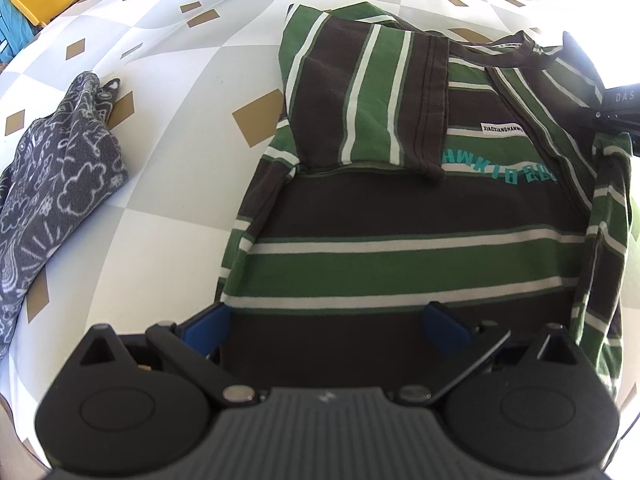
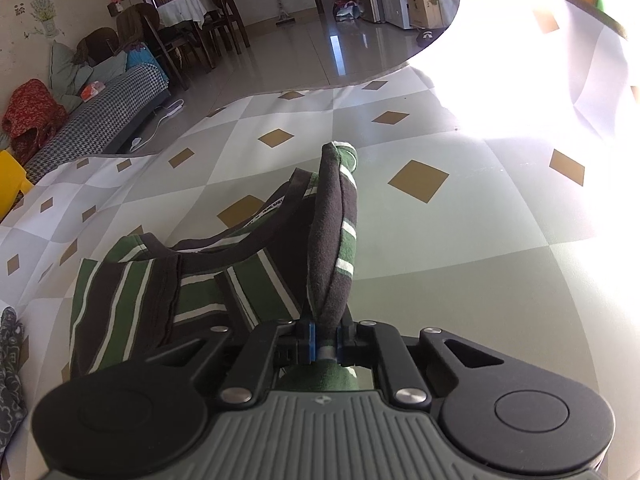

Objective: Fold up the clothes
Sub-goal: 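Grasp the shirt hem with the right tool and lift it toward the collar, then fold the hem over the collar with the right tool, doubling the shirt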

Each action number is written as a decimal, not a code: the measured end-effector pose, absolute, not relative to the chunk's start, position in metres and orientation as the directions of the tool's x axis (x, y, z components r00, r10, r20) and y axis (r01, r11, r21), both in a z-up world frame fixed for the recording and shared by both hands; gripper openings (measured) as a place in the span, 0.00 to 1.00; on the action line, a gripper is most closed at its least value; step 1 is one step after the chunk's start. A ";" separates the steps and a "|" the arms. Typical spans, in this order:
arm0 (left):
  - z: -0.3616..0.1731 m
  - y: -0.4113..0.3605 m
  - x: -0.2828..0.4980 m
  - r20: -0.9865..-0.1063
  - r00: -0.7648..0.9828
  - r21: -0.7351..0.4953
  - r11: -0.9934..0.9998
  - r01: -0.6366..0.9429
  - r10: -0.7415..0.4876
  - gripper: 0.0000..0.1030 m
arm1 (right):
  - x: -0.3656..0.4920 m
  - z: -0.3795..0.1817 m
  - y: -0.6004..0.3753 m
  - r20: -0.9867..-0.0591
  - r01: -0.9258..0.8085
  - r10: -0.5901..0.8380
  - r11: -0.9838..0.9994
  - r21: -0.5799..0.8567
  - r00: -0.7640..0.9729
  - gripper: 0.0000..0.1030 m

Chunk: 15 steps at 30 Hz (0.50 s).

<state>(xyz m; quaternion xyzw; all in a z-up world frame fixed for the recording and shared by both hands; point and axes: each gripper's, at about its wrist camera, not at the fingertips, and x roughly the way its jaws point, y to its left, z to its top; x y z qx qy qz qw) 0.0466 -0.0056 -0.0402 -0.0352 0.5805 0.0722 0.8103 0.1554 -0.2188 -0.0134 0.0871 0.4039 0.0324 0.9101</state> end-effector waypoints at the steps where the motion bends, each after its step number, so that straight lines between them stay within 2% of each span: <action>1: -0.040 -0.005 0.046 -0.947 0.313 0.023 0.987 -0.161 0.073 1.00 | 0.153 -0.010 -0.215 -0.718 0.002 0.127 0.985 0.175 0.684 0.09; 8: -0.039 0.000 0.044 -0.950 0.309 -0.003 0.985 -0.172 0.051 1.00 | 0.139 0.013 -0.185 -0.655 -0.083 0.185 0.979 0.183 0.732 0.08; 15: -0.037 0.013 0.042 -0.950 0.312 -0.053 0.977 -0.208 0.015 1.00 | 0.130 0.029 -0.143 -0.596 -0.252 0.340 0.940 0.229 0.728 0.08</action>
